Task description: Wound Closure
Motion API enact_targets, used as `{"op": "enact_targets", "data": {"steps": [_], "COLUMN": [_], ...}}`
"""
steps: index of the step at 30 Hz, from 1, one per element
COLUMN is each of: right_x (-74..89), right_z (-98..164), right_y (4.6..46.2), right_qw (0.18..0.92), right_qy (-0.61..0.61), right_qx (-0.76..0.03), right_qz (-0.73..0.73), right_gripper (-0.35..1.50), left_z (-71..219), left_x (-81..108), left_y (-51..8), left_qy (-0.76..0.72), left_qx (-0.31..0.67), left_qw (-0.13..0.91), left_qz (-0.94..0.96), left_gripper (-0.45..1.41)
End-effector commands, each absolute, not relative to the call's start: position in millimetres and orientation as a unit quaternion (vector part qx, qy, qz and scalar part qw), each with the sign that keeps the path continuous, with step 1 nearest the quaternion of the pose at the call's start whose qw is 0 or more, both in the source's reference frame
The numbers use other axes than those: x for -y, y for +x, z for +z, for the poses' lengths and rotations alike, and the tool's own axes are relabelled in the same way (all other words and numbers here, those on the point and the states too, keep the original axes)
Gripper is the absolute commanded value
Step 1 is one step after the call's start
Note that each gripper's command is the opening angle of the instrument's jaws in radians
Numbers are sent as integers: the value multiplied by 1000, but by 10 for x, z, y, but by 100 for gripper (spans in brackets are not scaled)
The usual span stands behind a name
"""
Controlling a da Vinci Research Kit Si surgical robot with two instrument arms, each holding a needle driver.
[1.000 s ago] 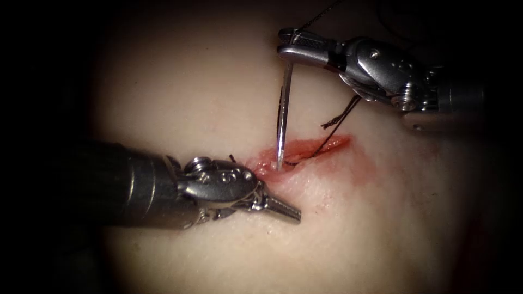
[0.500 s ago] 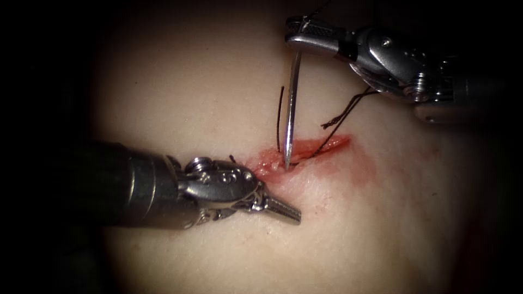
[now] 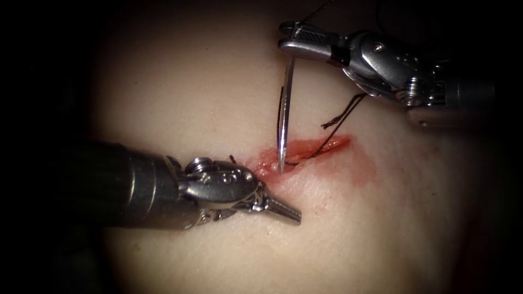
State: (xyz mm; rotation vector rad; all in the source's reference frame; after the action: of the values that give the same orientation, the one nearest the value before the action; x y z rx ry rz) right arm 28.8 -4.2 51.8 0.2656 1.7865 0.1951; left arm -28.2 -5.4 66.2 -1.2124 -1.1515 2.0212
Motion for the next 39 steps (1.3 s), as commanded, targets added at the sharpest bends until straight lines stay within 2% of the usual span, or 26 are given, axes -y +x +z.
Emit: {"op": "enact_targets", "data": {"steps": [1, 25, 30, 39], "right_x": [42, 58, 61, 68], "right_z": [522, 536, 539, 553], "right_y": [296, 296, 300, 300], "right_qw": [617, 626, 608, 626], "right_qy": [116, 136, 173, 221], "right_qx": [-774, -765, -766, -735], "right_qz": [82, 65, 115, 142], "right_gripper": [-35, -35, -35, -35], "left_z": [667, 667, 668, 669], "left_x": [57, 57, 57, 58], "left_y": [-286, -286, -286, -286], "left_qy": [-447, -445, -444, -443], "left_qx": [424, 427, 428, 429], "left_qw": [256, 257, 259, 258], "left_qz": [745, 744, 743, 744], "left_gripper": [-45, -45, -45, -45]}}
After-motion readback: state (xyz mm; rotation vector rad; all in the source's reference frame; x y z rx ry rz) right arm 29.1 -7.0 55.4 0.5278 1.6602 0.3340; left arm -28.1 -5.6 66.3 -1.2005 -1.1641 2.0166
